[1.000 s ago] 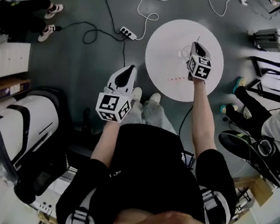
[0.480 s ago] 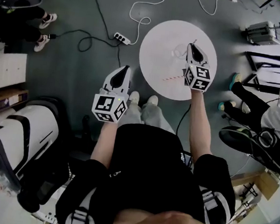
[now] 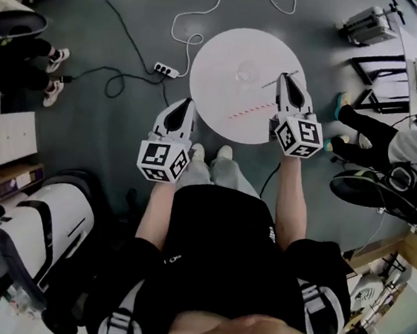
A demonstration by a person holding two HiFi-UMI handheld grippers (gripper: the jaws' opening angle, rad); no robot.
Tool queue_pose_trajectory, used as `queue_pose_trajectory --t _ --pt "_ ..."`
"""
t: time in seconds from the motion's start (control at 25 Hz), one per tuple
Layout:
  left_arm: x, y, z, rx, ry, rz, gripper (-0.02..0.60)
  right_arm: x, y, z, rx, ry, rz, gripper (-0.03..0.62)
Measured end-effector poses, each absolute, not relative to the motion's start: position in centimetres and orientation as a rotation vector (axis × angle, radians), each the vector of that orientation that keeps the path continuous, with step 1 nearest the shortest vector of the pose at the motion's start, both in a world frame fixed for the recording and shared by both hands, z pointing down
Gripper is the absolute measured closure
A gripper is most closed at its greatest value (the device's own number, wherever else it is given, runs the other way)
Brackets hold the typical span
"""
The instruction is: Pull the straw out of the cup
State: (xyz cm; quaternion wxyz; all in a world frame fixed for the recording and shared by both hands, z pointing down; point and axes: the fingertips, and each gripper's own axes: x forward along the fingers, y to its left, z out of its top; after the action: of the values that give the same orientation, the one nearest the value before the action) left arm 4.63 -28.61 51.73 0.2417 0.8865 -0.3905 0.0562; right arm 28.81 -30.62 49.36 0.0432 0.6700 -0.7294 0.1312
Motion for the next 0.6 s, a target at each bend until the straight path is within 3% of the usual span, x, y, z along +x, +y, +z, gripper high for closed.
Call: queue_pose_trajectory --t 0.6 --pt "10.0 -24.0 50.8 2.502 -0.916 0.149 0.574 30.6 -18.2 39.3 2.206 -2.283 0.241 0.563"
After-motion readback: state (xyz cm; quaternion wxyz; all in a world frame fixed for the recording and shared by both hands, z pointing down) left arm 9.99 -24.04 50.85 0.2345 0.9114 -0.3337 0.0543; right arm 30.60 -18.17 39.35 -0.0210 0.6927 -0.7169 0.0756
